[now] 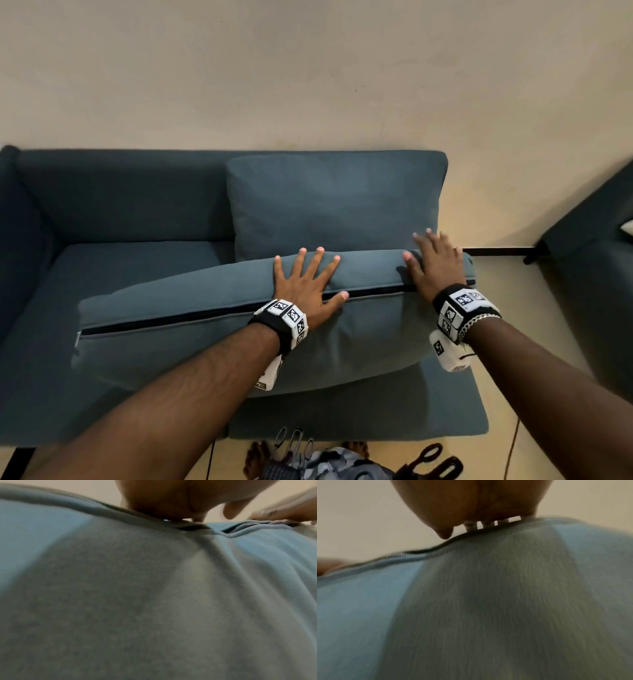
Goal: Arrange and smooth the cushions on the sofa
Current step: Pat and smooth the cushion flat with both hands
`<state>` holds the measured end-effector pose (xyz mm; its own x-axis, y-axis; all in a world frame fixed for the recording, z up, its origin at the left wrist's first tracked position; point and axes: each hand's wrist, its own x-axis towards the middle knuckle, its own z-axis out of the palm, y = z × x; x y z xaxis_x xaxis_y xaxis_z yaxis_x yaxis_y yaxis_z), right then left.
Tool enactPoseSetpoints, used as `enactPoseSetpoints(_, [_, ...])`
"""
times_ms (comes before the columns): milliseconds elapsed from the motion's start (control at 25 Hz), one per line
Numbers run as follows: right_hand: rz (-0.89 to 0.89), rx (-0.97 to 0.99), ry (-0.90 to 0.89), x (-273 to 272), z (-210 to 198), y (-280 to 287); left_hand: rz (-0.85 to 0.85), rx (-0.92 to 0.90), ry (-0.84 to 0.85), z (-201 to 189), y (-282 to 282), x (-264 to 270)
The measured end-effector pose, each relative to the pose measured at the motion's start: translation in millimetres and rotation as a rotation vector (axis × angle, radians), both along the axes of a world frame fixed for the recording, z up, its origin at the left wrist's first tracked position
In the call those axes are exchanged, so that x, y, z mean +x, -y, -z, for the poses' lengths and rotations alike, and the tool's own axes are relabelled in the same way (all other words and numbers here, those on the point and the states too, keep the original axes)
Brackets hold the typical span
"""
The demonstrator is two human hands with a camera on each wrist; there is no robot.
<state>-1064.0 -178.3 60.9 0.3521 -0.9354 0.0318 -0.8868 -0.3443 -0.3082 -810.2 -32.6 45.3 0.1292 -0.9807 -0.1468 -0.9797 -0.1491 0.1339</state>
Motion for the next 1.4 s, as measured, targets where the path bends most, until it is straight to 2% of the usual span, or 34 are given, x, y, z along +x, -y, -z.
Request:
enactPoseSetpoints(200, [0.064,-0.469,0.474,-19.8,-111.3,43.0,-0.079,0.085,0.035,8.5,19.5,0.5])
enactPoseSetpoints(280, [0.133,-0.594,0.616,-26.6,-115.3,33.2,-0.092,0.073,0.039,12.4,22.5,0.9])
enactPoseSetpoints(320, [0.166,-0.597,0.614,-27.9,-96.6,28.3,-0.098,0.069,0.039,13.5,23.4,1.2])
enactPoseSetpoints(360, [0.174,-0.525,0.504,-27.2,-65.7,22.4,-0.101,0.059,0.044,14.4,25.0,2.6])
enactPoseSetpoints(440, [0.075,-0.109,0.044,-26.4,10.9,5.2,-0.089,0.062,0.063,14.5,25.3,3.1])
enactPoseSetpoints(480, [0.017,0.1,-0.099,-28.6,37.6,9.6,-0.073,0.087,0.067,14.4,26.3,1.4])
enactPoseSetpoints(520, [0.01,0.244,-0.151,-29.5,46.7,15.3,-0.061,0.118,0.072,15.1,25.8,-1.1])
enactPoseSetpoints(560, [0.049,0.277,-0.149,-29.6,42.5,22.2,-0.061,0.141,0.079,16.0,28.0,-3.5])
enactPoseSetpoints(600, [0.083,0.205,-0.067,-28.9,30.9,32.2,-0.075,0.144,0.084,16.9,31.4,-6.4])
enactPoseSetpoints(720, [0.114,-0.188,0.363,-19.7,-17.9,27.0,-0.12,0.125,0.086,16.7,33.3,-2.9])
enactPoseSetpoints(760, [0.113,-0.263,0.464,-15.2,-23.2,20.4,-0.115,0.136,0.081,15.3,34.8,-0.9])
enactPoseSetpoints(800, [0.1,-0.279,0.438,-9.4,-19.3,14.1,-0.11,0.148,0.082,12.7,36.1,0.3])
enactPoseSetpoints(840, [0.056,-0.218,0.277,-2.2,-6.8,8.3,-0.108,0.158,0.09,10.4,38.4,1.4])
enactPoseSetpoints(920, [-0.093,0.112,-0.182,4.6,35.5,3.2,-0.074,0.19,0.091,7.9,41.2,2.2])
enactPoseSetpoints(960, [-0.117,0.256,-0.294,6.1,40.5,10.7,-0.054,0.201,0.096,6.7,40.9,1.8])
enactPoseSetpoints(1000, [-0.106,0.318,-0.327,9.9,32.5,20.3,-0.046,0.209,0.105,4.6,40.4,2.8])
enactPoseSetpoints(1040, [-0.079,0.313,-0.267,14.9,15.0,29.9,-0.053,0.204,0.108,2.1,39.9,6.1])
enactPoseSetpoints(1120, [-0.062,0.149,0.052,24.4,-37.7,43.5,-0.081,0.171,0.097,1.3,36.1,14.9])
enactPoseSetpoints(1200, [-0.003,-0.154,0.475,22.7,-84.8,38.3,-0.068,0.176,0.103,0.4,33.1,19.4])
enactPoseSetpoints(1240, [0.06,-0.342,0.629,22.2,-92.2,28.6,-0.058,0.188,0.101,-0.2,32.5,21.7])
enactPoseSetpoints(1280, [0.102,-0.45,0.66,23.7,-86.1,18.4,-0.058,0.2,0.101,-1.6,32.8,24.5])
enactPoseSetpoints(1320, [0.084,-0.452,0.541,26.2,-65.7,6.5,-0.06,0.211,0.109,-4.4,33.0,27.3])
enactPoseSetpoints(1360, [-0.013,-0.318,0.313,30.1,-35.8,-5.5,-0.061,0.215,0.124,-7.1,32.6,31.0])
enactPoseSetpoints(1400, [-0.131,-0.095,0.019,29.1,3.9,-14.5,-0.056,0.225,0.138,-8.3,31.1,34.4])
